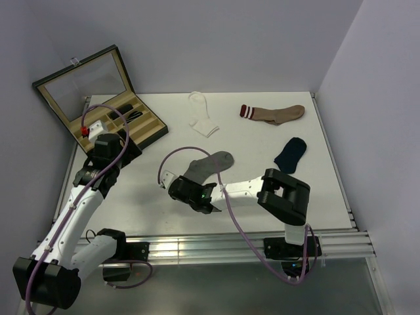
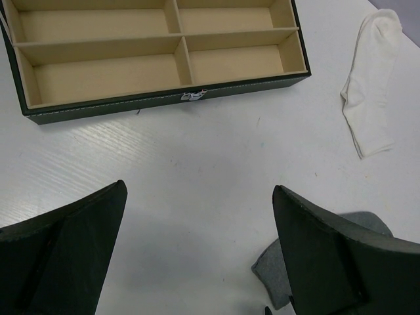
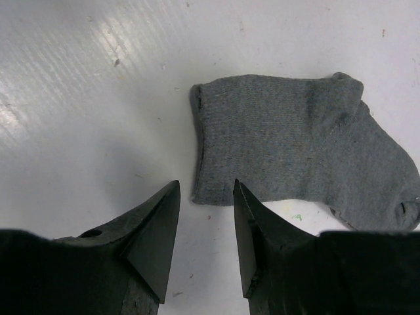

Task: Roll the socks
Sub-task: Roll the sock at the center of the board.

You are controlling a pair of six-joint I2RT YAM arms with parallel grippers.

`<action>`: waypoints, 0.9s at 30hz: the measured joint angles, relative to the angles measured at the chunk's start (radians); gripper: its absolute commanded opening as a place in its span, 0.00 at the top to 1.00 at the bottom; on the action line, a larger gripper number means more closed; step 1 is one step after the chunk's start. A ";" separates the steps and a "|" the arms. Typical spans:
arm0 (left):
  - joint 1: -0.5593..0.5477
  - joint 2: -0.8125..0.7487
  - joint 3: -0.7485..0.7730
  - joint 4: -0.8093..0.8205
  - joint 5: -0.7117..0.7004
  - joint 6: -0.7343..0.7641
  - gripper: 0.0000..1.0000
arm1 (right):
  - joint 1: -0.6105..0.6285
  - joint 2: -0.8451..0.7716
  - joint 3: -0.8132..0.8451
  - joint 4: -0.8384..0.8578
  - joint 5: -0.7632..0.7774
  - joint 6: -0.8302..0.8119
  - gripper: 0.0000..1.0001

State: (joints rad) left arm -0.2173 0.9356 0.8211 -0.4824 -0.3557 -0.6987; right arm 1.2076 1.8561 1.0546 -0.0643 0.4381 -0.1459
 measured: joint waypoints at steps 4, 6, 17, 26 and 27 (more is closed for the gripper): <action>0.002 0.000 0.000 0.000 0.003 0.000 0.01 | -0.013 0.001 0.000 0.000 0.001 0.003 0.54; 0.005 0.000 0.000 0.001 0.009 0.000 0.01 | -0.017 0.005 0.000 0.001 0.002 0.003 0.54; 0.010 0.005 -0.014 0.007 0.040 0.004 0.01 | -0.018 0.027 0.000 0.018 0.010 0.010 0.67; 0.011 0.050 -0.017 0.052 0.169 0.034 0.01 | -0.037 0.033 0.000 0.019 -0.023 0.038 1.00; 0.011 0.058 -0.017 0.060 0.187 0.035 0.00 | -0.043 0.031 0.000 0.019 -0.032 0.041 1.00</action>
State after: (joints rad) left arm -0.2062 0.9932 0.8040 -0.4229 -0.1684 -0.6640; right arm 1.1645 1.8874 1.0550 -0.0448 0.4065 -0.1047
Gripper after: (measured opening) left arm 0.995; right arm 0.022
